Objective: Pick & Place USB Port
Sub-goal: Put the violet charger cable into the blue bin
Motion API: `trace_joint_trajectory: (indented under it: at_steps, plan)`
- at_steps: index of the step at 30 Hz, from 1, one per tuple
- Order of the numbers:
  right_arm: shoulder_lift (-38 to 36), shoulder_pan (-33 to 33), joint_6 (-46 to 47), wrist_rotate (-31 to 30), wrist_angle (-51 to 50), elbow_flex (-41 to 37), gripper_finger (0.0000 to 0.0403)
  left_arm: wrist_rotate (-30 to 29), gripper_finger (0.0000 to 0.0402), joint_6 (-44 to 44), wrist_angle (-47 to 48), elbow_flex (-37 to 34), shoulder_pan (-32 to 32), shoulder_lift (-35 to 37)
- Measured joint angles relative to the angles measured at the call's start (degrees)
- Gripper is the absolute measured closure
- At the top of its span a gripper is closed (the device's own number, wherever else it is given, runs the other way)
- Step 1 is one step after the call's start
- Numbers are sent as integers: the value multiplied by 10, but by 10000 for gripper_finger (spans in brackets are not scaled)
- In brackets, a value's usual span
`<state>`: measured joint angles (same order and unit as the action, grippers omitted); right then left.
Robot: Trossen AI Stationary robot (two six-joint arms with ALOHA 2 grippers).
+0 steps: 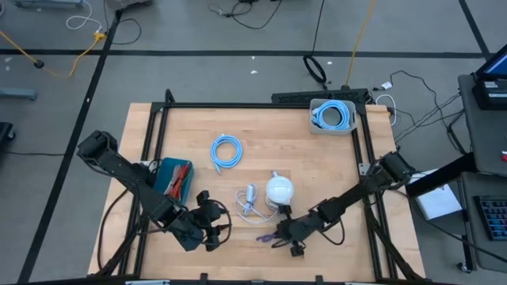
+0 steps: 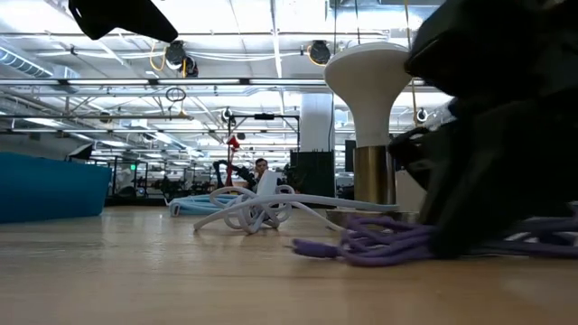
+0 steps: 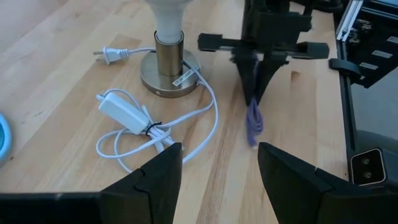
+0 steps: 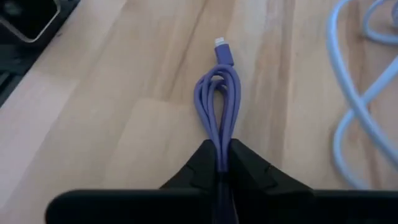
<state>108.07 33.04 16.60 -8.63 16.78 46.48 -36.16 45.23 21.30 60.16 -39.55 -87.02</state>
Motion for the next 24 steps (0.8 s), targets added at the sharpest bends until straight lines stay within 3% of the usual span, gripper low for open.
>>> trace_joint_trajectory:
  at_steps: [3, 6, 13, 17, 20, 24]
  plan:
    - [-19, 16, 3, -26, 19, -1, 378, -3, 188, -1, 0, 0, 0, 0]
    - [-44, 36, -28, -54, 39, -5, 388, -43, 188, -8, 1, 0, -6, 0]
    - [-134, 84, -148, -254, 154, -3, 389, -249, 188, -107, 23, 0, -56, 0]
    - [-162, 108, -275, -316, 291, -2, 389, -303, 188, -119, 39, 0, -76, 0]
    - [-164, 117, -384, -304, 422, -2, 389, -325, 188, -120, 37, 0, -82, 0]
    - [-152, 111, -480, -176, 594, -2, 389, -386, 188, -164, -15, 0, -82, -22]
